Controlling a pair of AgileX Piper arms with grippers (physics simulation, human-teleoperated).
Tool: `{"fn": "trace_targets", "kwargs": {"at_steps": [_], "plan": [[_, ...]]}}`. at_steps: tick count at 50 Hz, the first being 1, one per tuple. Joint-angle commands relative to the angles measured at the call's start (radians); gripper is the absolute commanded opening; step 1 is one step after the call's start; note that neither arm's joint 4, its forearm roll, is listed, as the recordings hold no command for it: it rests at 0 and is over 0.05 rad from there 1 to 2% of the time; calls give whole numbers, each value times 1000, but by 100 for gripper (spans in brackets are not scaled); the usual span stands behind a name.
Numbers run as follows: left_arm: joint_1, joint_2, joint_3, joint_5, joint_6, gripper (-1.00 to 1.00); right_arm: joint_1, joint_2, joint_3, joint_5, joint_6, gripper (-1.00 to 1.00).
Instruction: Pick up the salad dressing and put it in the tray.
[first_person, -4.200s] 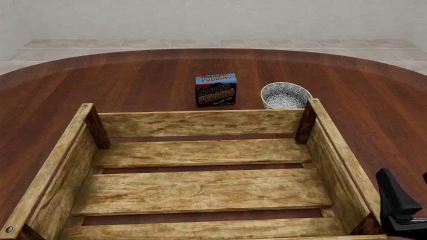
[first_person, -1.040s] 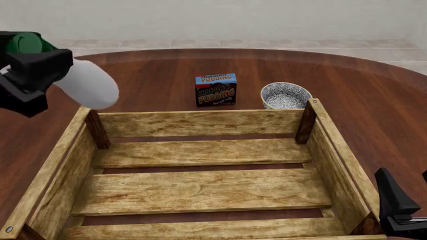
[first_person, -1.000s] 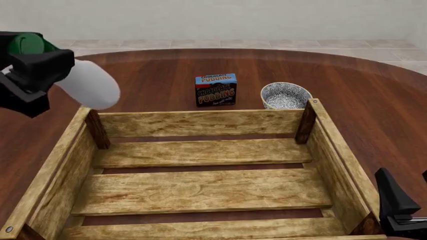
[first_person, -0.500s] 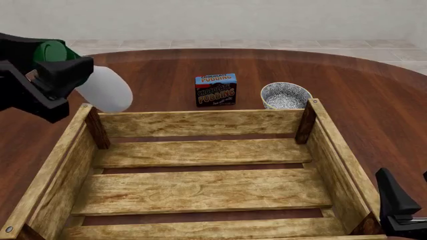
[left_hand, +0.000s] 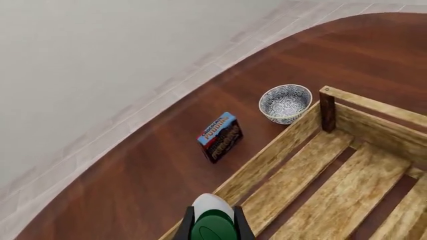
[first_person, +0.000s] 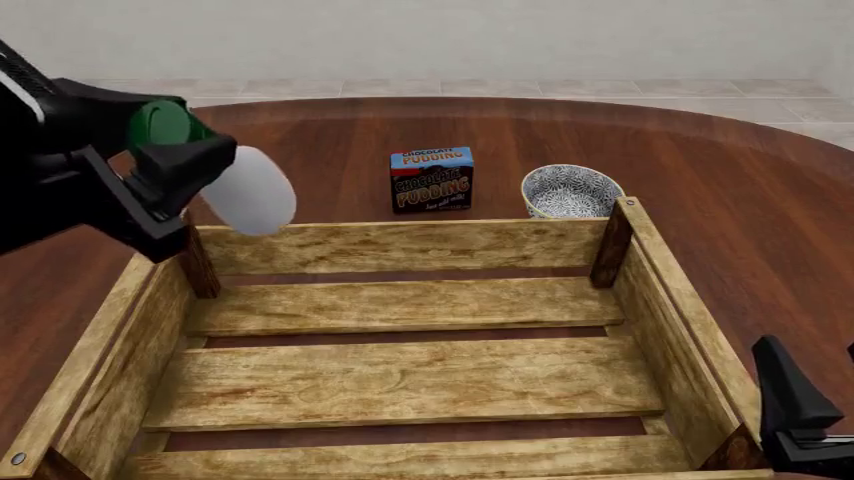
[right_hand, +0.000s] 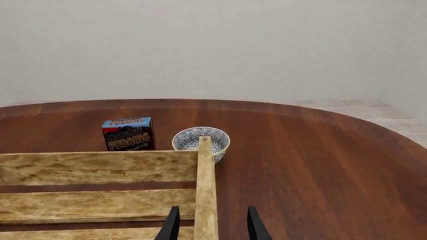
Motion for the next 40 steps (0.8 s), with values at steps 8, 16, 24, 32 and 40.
{"fn": "trace_targets", "kwargs": {"at_steps": [8, 16, 24, 32, 40], "plan": [[-64, 57, 4, -48, 56, -100, 0, -2, 0, 0, 5, 100], [-103, 89, 15, -68, 66, -100, -1, -4, 2, -1, 7, 100], [-126, 123, 11, -67, 58, -100, -2, -4, 1, 0, 9, 100], [-130, 146, 12, -73, 54, -100, -4, -3, -1, 0, 10, 100], [-148, 184, 3, -63, 50, -100, -4, -4, -1, 1, 9, 100]]}}
